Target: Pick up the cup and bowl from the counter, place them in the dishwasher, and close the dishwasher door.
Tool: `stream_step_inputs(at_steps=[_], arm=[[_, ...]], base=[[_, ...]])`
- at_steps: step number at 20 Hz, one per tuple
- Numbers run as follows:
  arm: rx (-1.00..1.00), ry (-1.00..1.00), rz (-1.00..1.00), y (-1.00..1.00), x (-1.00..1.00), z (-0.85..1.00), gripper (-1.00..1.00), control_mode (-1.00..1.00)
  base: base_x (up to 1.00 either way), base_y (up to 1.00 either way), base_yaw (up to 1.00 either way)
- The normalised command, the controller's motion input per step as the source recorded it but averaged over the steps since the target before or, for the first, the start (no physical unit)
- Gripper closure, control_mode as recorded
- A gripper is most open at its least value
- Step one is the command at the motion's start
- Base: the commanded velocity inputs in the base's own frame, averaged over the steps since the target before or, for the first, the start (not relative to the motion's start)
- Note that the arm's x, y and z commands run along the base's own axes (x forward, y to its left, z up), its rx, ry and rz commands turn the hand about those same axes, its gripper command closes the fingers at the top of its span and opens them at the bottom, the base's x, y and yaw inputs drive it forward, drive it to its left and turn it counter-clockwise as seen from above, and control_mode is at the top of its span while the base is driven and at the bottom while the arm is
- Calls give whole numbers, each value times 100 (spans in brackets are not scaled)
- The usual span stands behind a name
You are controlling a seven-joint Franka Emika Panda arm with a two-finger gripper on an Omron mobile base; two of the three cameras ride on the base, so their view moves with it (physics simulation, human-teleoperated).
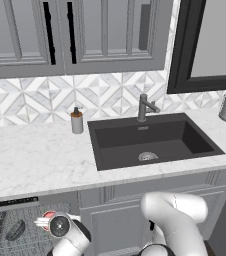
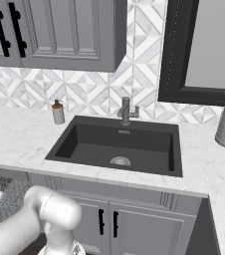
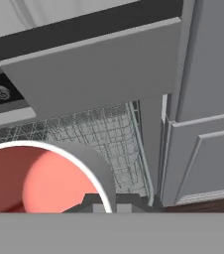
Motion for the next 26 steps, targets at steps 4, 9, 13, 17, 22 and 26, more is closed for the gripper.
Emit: stream_step_inputs(at_steps=[4, 9, 13, 17, 22, 26], arm=[[0, 13, 0, 1, 4, 1, 100, -100], [-9, 24, 0, 2, 1, 0, 100, -100], [-12, 30, 0, 0, 4, 0, 100, -100], [-8, 14, 0, 7, 6, -9, 100, -100], [-1, 0, 0, 12, 9, -23, 100, -100], [-2, 0, 0, 17, 31, -33, 100, -100]], base=[[0, 0, 0], [0, 0, 0], [0, 0, 0], [0, 0, 0], [0, 0, 0], [0, 0, 0]])
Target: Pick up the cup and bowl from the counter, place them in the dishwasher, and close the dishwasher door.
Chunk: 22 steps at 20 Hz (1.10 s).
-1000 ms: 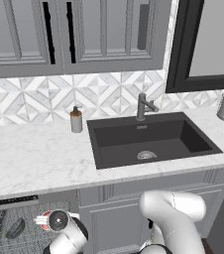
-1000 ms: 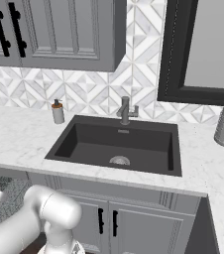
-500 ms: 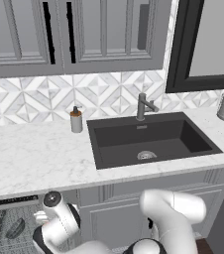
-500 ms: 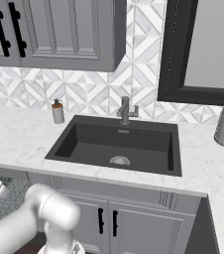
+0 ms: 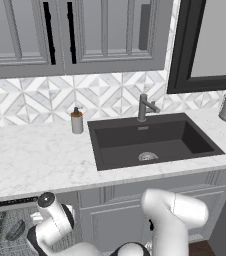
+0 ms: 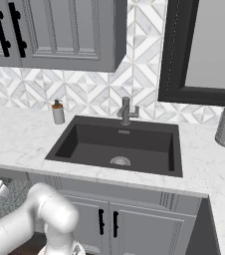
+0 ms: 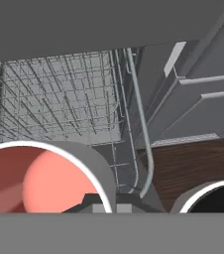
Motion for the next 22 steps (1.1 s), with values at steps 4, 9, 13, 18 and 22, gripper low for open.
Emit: stream_step_inputs(at_steps=[4, 9, 13, 18, 22], arm=[[0, -1, 0, 21, 54, -56, 100, -100], [-2, -5, 0, 25, 30, -62, 100, -100], [-9, 0, 1, 32, 30, -78, 100, -100], [-9, 0, 1, 37, 26, -46, 100, -100], [-2, 0, 0, 25, 16, -4, 100, -100]], base=[[0, 0, 0], [0, 0, 0], [0, 0, 0], [0, 0, 0], [0, 0, 0]])
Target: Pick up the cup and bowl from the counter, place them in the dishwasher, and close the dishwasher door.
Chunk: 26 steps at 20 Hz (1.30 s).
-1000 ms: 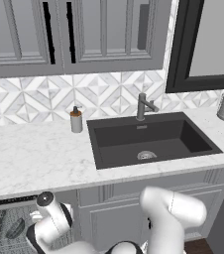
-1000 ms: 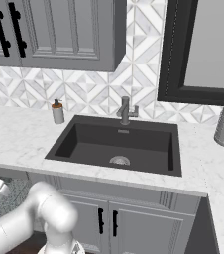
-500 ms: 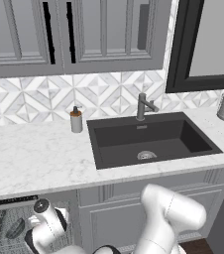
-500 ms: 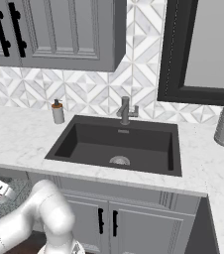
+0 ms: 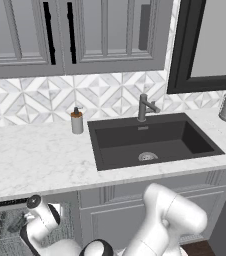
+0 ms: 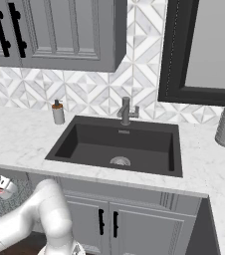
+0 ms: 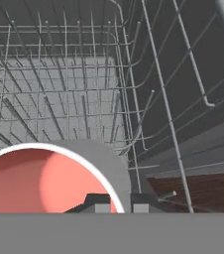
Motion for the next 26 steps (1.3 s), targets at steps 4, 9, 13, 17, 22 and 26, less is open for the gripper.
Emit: stream_step_inputs(at_steps=[4, 9, 13, 17, 22, 26], arm=[[0, -2, 1, 18, 0, -9, 100, -100], [0, -1, 1, 20, 0, -15, 100, -100], [0, 4, 2, 21, 0, 0, -100, -100], [0, 0, 3, 3, 1, 0, -100, -100], [-2, 5, 3, 0, 0, -2, -100, -100], [-1, 2, 5, 0, 0, 0, -100, -100]], base=[[0, 0, 0], [0, 0, 0], [0, 0, 0], [0, 0, 0], [0, 0, 0], [0, 0, 0]])
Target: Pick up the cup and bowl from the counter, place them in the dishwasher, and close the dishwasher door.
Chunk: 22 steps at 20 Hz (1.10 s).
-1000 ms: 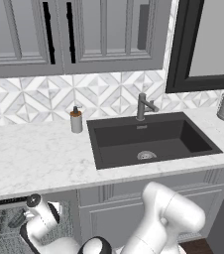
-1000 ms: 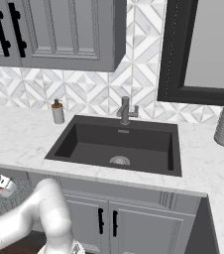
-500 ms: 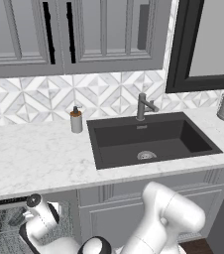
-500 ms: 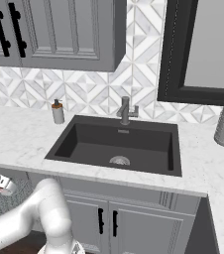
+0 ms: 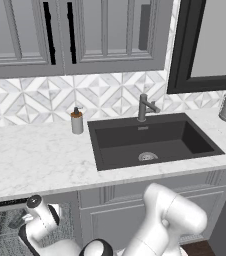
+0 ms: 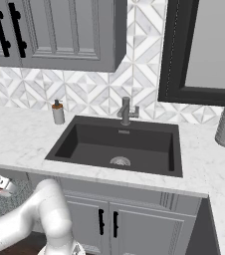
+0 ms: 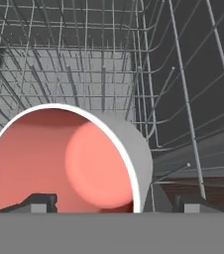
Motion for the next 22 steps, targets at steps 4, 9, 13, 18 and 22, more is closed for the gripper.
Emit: stream_step_inputs(at_steps=[4, 9, 13, 18, 22], arm=[[0, 0, 6, 0, 1, 7, -100, -100], [0, -2, 3, -10, 0, 23, -100, -100], [7, -13, 2, -20, 0, 49, -100, -100], [9, -10, 5, -20, -31, 50, -100, -100], [11, -11, 9, -31, -100, 39, -100, -100]], base=[[0, 0, 0], [0, 0, 0], [0, 0, 0], [0, 0, 0], [0, 0, 0]])
